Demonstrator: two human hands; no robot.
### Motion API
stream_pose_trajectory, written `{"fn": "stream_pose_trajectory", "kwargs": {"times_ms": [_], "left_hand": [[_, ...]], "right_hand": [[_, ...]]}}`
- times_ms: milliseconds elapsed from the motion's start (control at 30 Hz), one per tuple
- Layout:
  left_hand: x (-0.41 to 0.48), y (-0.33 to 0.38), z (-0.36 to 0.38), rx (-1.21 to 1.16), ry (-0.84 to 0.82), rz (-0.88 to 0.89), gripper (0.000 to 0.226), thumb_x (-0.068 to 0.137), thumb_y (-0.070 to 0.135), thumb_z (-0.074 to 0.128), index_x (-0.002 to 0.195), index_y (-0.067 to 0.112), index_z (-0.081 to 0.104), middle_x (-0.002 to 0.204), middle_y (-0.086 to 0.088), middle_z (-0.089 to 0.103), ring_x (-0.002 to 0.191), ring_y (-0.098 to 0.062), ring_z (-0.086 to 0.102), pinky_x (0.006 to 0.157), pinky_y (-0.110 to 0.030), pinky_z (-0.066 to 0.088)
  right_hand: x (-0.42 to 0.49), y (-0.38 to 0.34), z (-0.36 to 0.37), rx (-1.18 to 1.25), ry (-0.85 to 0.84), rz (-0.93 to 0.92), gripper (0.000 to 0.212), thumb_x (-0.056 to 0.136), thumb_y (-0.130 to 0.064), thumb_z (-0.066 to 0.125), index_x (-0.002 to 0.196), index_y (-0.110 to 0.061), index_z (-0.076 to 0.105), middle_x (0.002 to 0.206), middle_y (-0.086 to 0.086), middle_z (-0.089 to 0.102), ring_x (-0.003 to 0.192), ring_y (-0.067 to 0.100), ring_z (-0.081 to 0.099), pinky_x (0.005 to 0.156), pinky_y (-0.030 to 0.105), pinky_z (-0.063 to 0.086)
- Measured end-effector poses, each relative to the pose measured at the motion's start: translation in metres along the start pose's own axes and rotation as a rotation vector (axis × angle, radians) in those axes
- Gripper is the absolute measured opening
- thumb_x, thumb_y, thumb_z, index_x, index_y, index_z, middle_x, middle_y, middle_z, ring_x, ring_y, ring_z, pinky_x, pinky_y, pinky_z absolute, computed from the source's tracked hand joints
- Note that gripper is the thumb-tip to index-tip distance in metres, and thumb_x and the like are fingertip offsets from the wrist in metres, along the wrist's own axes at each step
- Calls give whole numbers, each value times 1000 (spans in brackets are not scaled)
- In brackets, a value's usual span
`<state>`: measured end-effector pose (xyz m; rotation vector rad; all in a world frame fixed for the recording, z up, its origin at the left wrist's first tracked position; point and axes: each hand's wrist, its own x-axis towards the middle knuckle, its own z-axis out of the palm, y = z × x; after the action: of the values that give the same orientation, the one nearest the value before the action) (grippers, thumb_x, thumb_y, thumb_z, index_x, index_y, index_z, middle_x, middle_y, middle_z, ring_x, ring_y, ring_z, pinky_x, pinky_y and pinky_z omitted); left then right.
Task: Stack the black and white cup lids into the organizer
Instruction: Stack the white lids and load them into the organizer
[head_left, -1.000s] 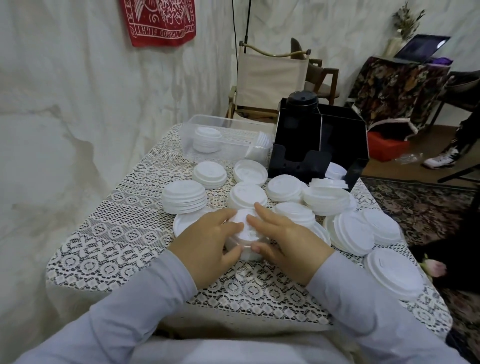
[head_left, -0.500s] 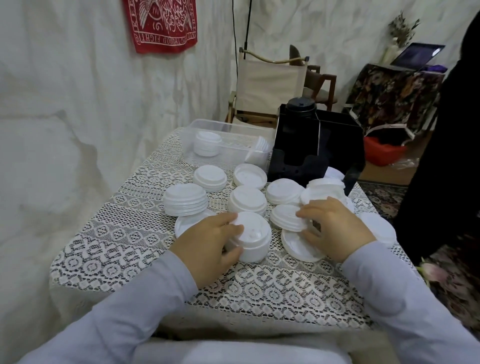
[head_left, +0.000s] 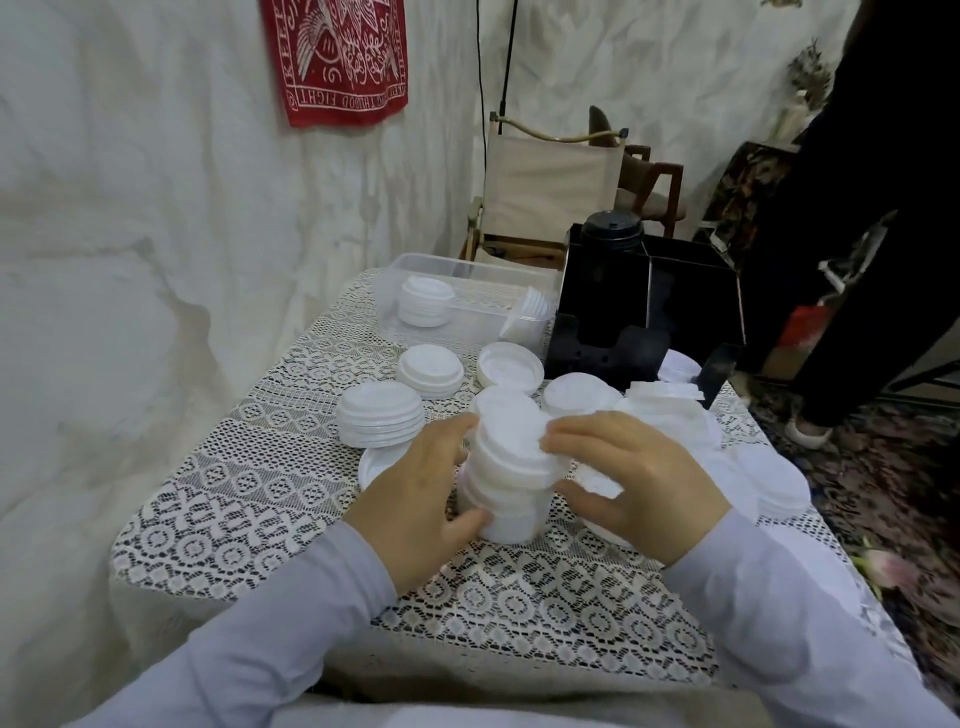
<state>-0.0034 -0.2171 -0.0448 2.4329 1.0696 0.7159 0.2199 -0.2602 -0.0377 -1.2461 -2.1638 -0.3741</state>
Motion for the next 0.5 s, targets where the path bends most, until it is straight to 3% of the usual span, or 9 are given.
{"fn": "stream_pose_trajectory", "kwargs": {"times_ms": [100,233,300,367,500], "left_hand": [[-1,0,-2,6,5,4,82,83,29,68,145,27,15,146,9,26,118,3,33,94,-7,20],[-4,-2,-5,131,9,61,69,87,37,61,144,32,23,150,11,19,125,0,32,94,-8,18],[-3,-4,-4,159,28,103,57,88,37,60,140,28,39,147,6,32,125,-12,43,95,-16,28],[-3,-6,-2,183,26,158,46,84,40,55,126,21,55,131,-3,53,110,-21,58,89,-26,44],[-3,-8,2,192,14,208,40,82,40,47,109,16,65,112,-6,65,92,-22,65,73,-36,57]], "right_hand": [[-1,-1,13,45,-77,-38,32,80,-30,59,111,-23,60,113,1,68,92,24,67,74,39,57],[-5,2,15,81,-87,-12,31,82,-31,57,109,-18,67,115,1,67,95,20,68,67,37,59],[-5,2,14,79,-97,-4,32,83,-32,55,109,-18,68,115,0,67,94,19,69,65,36,59],[-5,2,14,76,-112,-2,33,83,-32,54,108,-16,70,113,1,68,91,20,69,64,37,59],[-5,2,14,56,-117,-20,33,81,-32,55,102,-14,72,106,2,70,84,20,70,61,35,59]]}}
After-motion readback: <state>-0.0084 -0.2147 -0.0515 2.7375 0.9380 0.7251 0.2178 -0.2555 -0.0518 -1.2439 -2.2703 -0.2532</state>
